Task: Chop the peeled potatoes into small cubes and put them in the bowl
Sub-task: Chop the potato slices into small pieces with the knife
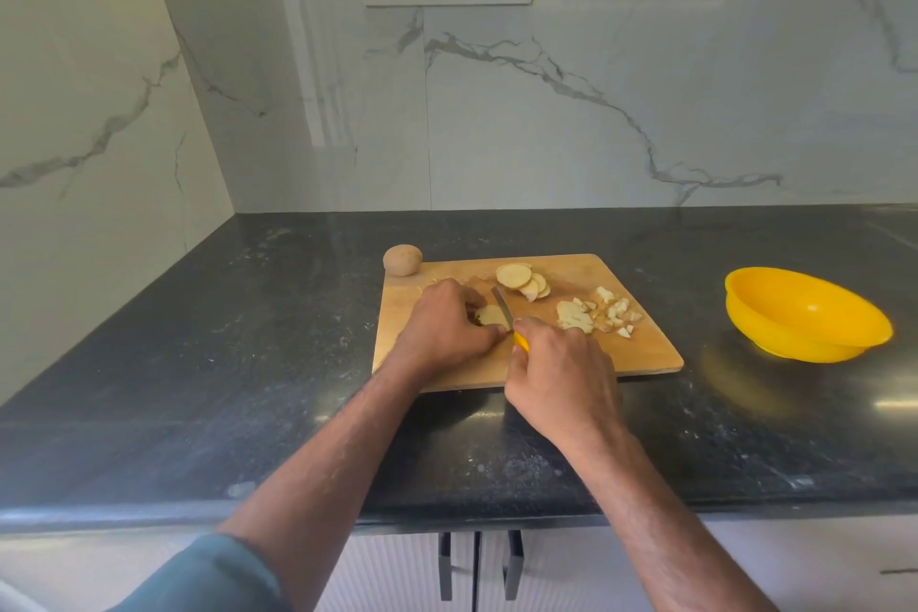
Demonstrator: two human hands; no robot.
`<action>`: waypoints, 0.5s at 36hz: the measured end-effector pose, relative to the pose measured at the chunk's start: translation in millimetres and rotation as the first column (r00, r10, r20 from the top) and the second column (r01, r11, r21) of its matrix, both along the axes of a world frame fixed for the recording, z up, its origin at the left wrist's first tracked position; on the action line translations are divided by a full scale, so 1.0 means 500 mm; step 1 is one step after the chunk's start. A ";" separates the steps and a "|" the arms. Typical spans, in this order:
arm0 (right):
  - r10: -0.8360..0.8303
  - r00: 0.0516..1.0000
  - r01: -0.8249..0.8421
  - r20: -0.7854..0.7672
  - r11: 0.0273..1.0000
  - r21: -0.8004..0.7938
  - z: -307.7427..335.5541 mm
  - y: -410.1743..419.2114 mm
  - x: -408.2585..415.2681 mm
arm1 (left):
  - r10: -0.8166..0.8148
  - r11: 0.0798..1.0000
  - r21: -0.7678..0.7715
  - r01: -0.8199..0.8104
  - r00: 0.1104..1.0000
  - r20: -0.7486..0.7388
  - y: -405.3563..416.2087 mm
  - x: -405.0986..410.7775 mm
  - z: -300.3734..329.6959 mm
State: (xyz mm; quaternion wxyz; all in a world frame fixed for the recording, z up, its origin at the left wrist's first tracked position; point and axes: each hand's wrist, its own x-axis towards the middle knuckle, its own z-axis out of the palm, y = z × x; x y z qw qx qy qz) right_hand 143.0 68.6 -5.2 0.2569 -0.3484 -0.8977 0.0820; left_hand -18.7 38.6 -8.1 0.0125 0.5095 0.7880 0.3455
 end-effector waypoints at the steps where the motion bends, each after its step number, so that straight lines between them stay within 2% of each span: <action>1: -0.001 1.000 0.001 0.000 1.000 -0.001 0.000 0.000 0.000 | -0.004 1.000 -0.007 0.004 1.000 -0.005 -0.001 0.001 0.000; 10: 0.005 1.000 -0.005 0.011 1.000 -0.002 -0.001 0.002 -0.004 | -0.002 0.998 -0.063 0.000 0.999 -0.036 0.000 0.009 0.003; 18: 0.030 0.999 -0.030 0.012 0.999 0.015 0.000 0.000 -0.002 | -0.012 0.997 -0.070 0.012 1.000 0.004 0.005 0.008 0.002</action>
